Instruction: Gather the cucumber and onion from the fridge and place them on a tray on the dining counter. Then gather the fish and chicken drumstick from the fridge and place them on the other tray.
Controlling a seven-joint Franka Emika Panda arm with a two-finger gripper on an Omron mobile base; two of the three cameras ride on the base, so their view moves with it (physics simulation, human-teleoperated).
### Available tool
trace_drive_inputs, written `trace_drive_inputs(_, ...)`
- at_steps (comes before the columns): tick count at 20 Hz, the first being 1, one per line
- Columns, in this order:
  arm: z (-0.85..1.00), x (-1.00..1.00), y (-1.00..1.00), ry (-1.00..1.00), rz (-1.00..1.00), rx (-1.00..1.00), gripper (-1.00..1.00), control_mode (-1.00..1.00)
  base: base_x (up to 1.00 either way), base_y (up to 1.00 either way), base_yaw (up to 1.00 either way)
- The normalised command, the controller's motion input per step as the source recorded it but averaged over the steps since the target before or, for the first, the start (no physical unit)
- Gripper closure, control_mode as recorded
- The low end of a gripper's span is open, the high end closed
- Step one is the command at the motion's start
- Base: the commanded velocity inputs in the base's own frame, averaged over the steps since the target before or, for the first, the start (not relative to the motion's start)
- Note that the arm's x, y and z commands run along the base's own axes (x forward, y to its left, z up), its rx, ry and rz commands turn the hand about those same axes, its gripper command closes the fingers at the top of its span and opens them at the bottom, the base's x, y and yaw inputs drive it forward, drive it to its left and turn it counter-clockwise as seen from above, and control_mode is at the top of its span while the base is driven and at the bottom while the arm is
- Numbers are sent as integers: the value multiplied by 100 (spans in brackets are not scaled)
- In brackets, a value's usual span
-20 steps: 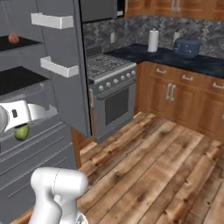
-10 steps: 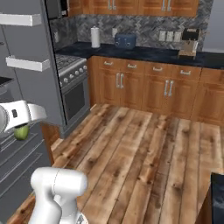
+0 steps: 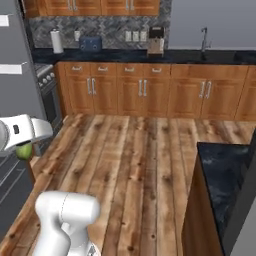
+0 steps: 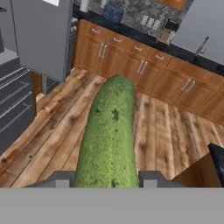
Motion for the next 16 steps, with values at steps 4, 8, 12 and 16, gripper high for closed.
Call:
trace_drive_inputs(4,0,0,0,0,0,0,100,100,-80,-1,-39)
trace_drive_inputs(8,0,0,0,0,0,0,100,100,-84,-10,-36)
trace_drive_inputs(12,0,0,0,0,0,0,100,100,-86,-35,-25)
trace_drive_inputs(16,0,0,0,0,0,0,100,100,-85,-38,-24)
